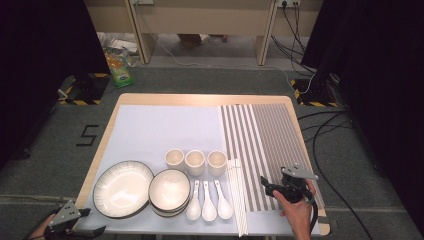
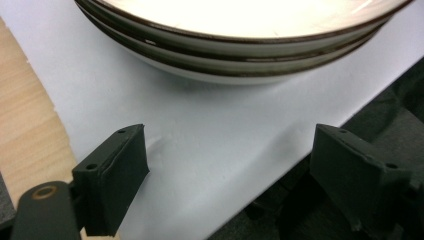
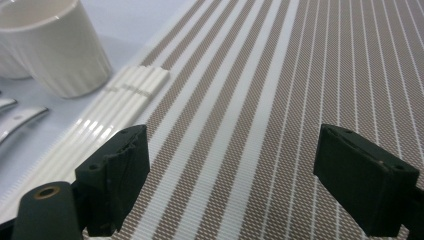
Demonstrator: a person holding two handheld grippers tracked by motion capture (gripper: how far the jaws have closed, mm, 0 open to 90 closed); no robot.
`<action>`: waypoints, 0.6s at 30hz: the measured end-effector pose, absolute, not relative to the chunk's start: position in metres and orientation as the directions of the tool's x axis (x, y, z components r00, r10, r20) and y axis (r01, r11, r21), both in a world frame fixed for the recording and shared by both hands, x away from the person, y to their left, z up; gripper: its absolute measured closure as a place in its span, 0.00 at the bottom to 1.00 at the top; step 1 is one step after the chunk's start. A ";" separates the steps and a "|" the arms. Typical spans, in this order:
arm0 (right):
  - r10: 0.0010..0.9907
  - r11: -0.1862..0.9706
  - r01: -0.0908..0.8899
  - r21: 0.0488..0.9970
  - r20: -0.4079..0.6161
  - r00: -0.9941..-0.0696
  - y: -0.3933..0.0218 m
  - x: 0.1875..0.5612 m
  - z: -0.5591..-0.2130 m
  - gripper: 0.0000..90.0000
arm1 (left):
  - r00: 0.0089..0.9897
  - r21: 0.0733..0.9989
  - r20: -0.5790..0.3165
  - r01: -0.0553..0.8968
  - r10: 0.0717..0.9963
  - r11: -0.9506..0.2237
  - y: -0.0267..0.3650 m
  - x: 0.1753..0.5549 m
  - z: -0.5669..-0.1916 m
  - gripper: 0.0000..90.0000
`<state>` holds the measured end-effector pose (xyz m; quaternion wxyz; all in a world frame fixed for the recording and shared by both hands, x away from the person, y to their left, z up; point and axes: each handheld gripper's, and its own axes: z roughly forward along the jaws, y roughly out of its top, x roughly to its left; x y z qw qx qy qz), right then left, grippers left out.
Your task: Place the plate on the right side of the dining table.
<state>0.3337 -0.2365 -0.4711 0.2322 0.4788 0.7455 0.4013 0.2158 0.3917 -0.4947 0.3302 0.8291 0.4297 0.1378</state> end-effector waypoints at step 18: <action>0.865 0.244 0.522 0.817 0.060 -0.499 -0.219 0.337 -0.449 0.17 | 0.587 0.747 -0.090 0.574 0.805 -0.335 0.397 0.204 -0.462 0.16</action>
